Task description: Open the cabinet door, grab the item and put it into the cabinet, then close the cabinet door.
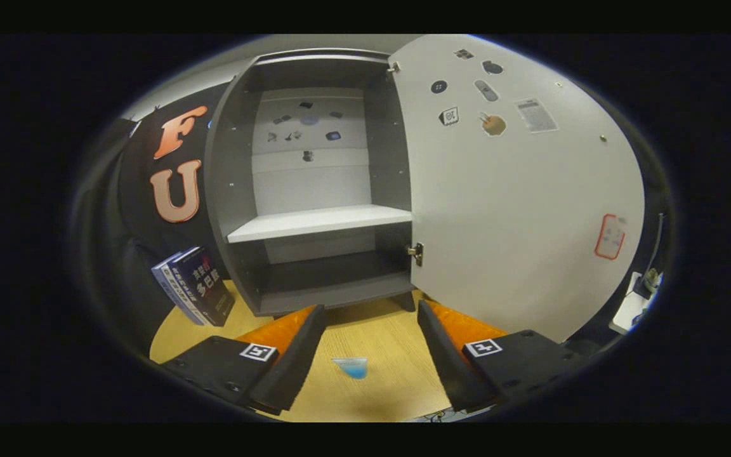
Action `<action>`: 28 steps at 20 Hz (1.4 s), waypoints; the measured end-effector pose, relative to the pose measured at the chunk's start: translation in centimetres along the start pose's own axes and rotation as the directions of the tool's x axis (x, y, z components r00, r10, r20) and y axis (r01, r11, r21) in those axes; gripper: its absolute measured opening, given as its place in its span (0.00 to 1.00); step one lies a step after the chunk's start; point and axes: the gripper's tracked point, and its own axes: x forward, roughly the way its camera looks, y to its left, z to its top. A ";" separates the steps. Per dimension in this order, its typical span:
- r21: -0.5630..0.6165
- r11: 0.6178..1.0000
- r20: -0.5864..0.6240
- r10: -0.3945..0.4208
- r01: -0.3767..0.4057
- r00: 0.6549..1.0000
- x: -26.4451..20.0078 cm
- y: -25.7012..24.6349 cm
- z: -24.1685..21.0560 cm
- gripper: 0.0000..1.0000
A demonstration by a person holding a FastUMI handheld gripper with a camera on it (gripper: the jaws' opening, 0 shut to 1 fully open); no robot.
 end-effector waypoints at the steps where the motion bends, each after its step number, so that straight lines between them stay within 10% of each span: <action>1: -0.009 1.000 -0.017 0.002 -0.002 1.000 0.5 0.2 -1.1 0.97; 19: -0.063 0.997 -0.310 0.019 -0.041 0.951 7.7 2.0 -16.0 0.99; 28: -0.019 0.999 -0.342 0.028 -0.037 0.939 7.9 1.9 -15.8 0.65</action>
